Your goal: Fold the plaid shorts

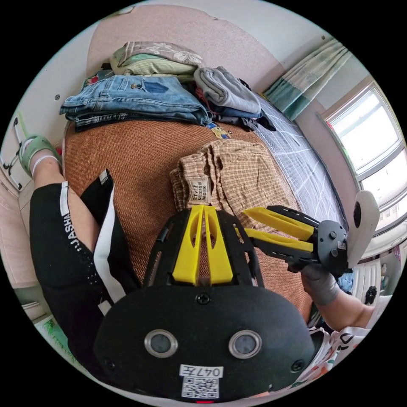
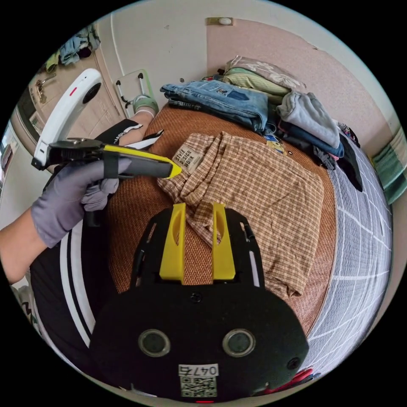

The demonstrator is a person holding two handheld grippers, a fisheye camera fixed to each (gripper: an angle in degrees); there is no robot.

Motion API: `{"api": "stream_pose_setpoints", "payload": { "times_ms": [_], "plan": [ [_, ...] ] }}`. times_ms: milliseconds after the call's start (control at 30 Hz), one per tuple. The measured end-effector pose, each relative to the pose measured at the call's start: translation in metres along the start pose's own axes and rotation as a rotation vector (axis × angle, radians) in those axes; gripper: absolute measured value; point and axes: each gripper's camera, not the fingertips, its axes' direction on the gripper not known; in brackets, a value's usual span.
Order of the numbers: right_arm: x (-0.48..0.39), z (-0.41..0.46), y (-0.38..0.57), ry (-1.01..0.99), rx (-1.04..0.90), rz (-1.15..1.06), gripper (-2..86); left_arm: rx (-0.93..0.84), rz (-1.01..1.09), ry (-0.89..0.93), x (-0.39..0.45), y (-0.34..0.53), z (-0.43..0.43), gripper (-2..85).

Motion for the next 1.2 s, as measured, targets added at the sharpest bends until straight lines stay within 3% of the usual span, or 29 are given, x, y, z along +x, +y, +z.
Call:
{"api": "stream_pose_setpoints", "payload": {
  "times_ms": [300, 433, 600, 667, 733, 900, 1067, 1200],
  "plan": [
    [0.01, 0.003, -0.002, -0.009, -0.02, -0.048, -0.8, -0.006, -0.026, 0.023, -0.01, -0.003, 0.0, -1.0],
    [0.071, -0.027, 0.002, -0.077, 0.036, -0.062, -0.8, -0.008, -0.018, 0.014, -0.01, -0.004, -0.002, -1.0],
    [0.228, -0.08, 0.029, 0.046, 0.102, 0.338, -0.6, -0.008, -0.016, 0.016, -0.014, -0.006, -0.003, -1.0],
    [0.293, -0.093, 0.074, 0.21, 0.121, 0.621, 0.8, -0.005, -0.021, 0.026, -0.017, -0.007, -0.005, -1.0],
    [0.314, -0.098, 0.11, 0.362, 0.109, 0.771, 3.1, -0.001, -0.02, 0.033, -0.018, -0.006, -0.007, -1.0],
    [0.277, -0.09, 0.163, 0.46, 0.159, 0.774, 6.4, 0.012, 0.011, 0.009, -0.015, -0.008, -0.012, -1.0],
    [0.201, -0.042, 0.167, 0.232, 0.078, 0.563, 4.9, 0.008, 0.091, -0.049, -0.005, -0.012, -0.012, -1.0],
    [0.164, -0.016, 0.168, 0.139, 0.048, 0.555, 4.7, -0.013, 0.071, -0.047, -0.011, -0.014, -0.011, -1.0]
  ]
}}
